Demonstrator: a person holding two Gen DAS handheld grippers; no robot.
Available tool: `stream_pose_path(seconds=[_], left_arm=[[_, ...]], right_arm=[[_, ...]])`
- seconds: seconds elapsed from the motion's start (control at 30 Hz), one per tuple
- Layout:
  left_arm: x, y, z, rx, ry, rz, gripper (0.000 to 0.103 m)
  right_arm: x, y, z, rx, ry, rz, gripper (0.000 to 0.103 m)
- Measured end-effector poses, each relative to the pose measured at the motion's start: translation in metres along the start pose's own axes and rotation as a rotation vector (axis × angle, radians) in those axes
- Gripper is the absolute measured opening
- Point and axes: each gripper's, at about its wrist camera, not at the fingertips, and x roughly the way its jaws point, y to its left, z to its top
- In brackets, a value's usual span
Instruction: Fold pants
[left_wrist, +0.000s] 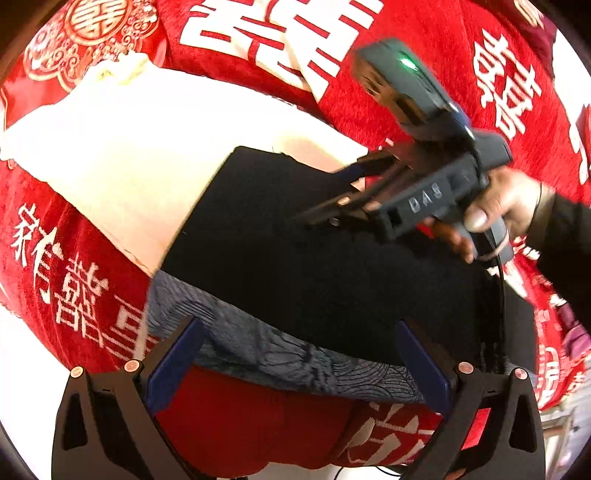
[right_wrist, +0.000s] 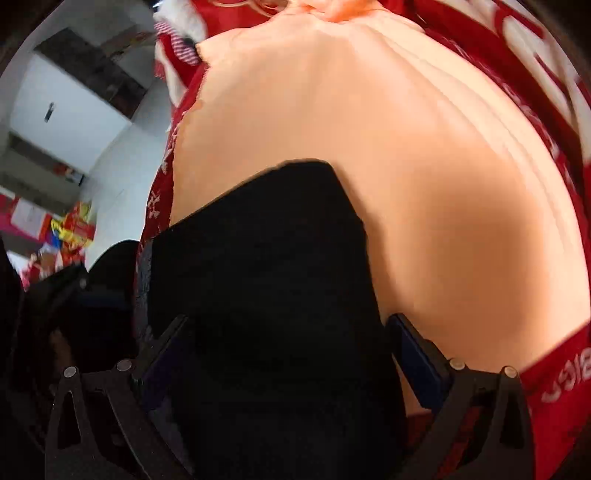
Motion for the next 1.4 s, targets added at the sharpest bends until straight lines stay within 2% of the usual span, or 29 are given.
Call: stream_pose_path(seconds=[0.03,0.07,0.1,0.17,0.23,0.27,0.37,0.43,0.53,0.63,0.7,0.77,0.8,0.83,0.87,0.9,0.97,1.0,1.03,1.07,1.13,1.17,1.27,1.4], left_arm=[[-0.004,0.009,0.002,-0.010,0.001,-0.033,0.103],[-0.003,0.015,0.007,-0.016,0.001,-0.054,0.103],[-0.009,0.025,0.009,-0.015,-0.001,-0.071,0.103],[-0.016,0.036,0.017,0.009,-0.009,-0.079,0.103],[-0.021,0.048,0.024,0.042,-0.020,-0.070,0.103],[-0.020,0.052,0.030,0.054,-0.024,-0.094,0.103],[-0.026,0.068,0.043,0.058,-0.030,-0.200,0.103],[-0.030,0.073,0.051,0.096,-0.044,-0.293,0.103],[-0.025,0.063,0.059,0.202,-0.050,-0.377,0.103],[-0.010,0.034,0.058,0.354,0.014,-0.496,0.103],[-0.001,0.020,0.058,0.433,0.059,-0.478,0.103],[0.017,0.004,0.058,0.464,0.126,-0.476,0.103],[0.025,-0.004,0.056,0.474,0.153,-0.451,0.101],[0.034,-0.012,0.054,0.494,0.162,-0.368,0.084],[0.036,-0.016,0.051,0.508,0.169,-0.331,0.069],[0.039,-0.016,0.051,0.491,0.190,-0.328,0.045],[0.040,-0.009,0.055,0.404,0.207,-0.322,0.039],[0.038,-0.008,0.055,0.376,0.214,-0.309,0.036],[0.037,-0.009,0.055,0.367,0.214,-0.288,0.034],[0.035,-0.013,0.053,0.368,0.213,-0.264,0.032],[0.031,-0.023,0.052,0.382,0.210,-0.230,0.032],[0.030,-0.027,0.051,0.388,0.212,-0.222,0.031],[0.034,-0.036,0.058,0.393,0.228,-0.197,0.030],[0.030,-0.034,0.059,0.351,0.262,-0.180,0.030]], right_arm=[[-0.003,0.004,-0.001,0.002,0.002,0.003,0.086],[-0.006,0.008,-0.003,-0.009,-0.004,-0.008,0.073],[-0.013,0.013,-0.007,-0.033,-0.023,-0.026,0.066],[-0.026,0.021,-0.015,-0.048,-0.056,-0.050,0.041],[-0.043,0.034,-0.022,-0.072,-0.107,-0.061,0.034],[-0.049,0.040,-0.025,-0.088,-0.122,-0.064,0.027],[-0.066,0.068,-0.036,-0.149,-0.165,-0.092,0.023],[-0.073,0.085,-0.045,-0.177,-0.187,-0.106,0.023],[-0.089,0.102,-0.058,-0.208,-0.219,-0.123,0.023],[-0.098,0.114,-0.066,-0.231,-0.238,-0.143,0.023],[-0.103,0.118,-0.070,-0.239,-0.242,-0.150,0.023],[-0.104,0.122,-0.070,-0.240,-0.242,-0.148,0.023],[-0.102,0.121,-0.067,-0.239,-0.241,-0.150,0.023],[-0.101,0.122,-0.067,-0.237,-0.239,-0.156,0.023],[-0.099,0.120,-0.066,-0.230,-0.235,-0.166,0.023],[-0.097,0.116,-0.064,-0.214,-0.227,-0.185,0.024],[-0.097,0.106,-0.063,-0.139,-0.215,-0.228,0.034],[-0.104,0.100,-0.065,-0.089,-0.235,-0.233,0.035],[-0.115,0.095,-0.068,-0.038,-0.277,-0.233,0.043],[-0.124,0.093,-0.072,-0.002,-0.312,-0.238,0.064],[-0.142,0.094,-0.092,0.064,-0.374,-0.323,0.088],[-0.143,0.096,-0.100,0.064,-0.369,-0.339,0.089],[-0.121,0.101,-0.135,0.045,-0.226,-0.372,0.089],[-0.055,0.083,-0.183,0.011,0.096,-0.508,0.089]])
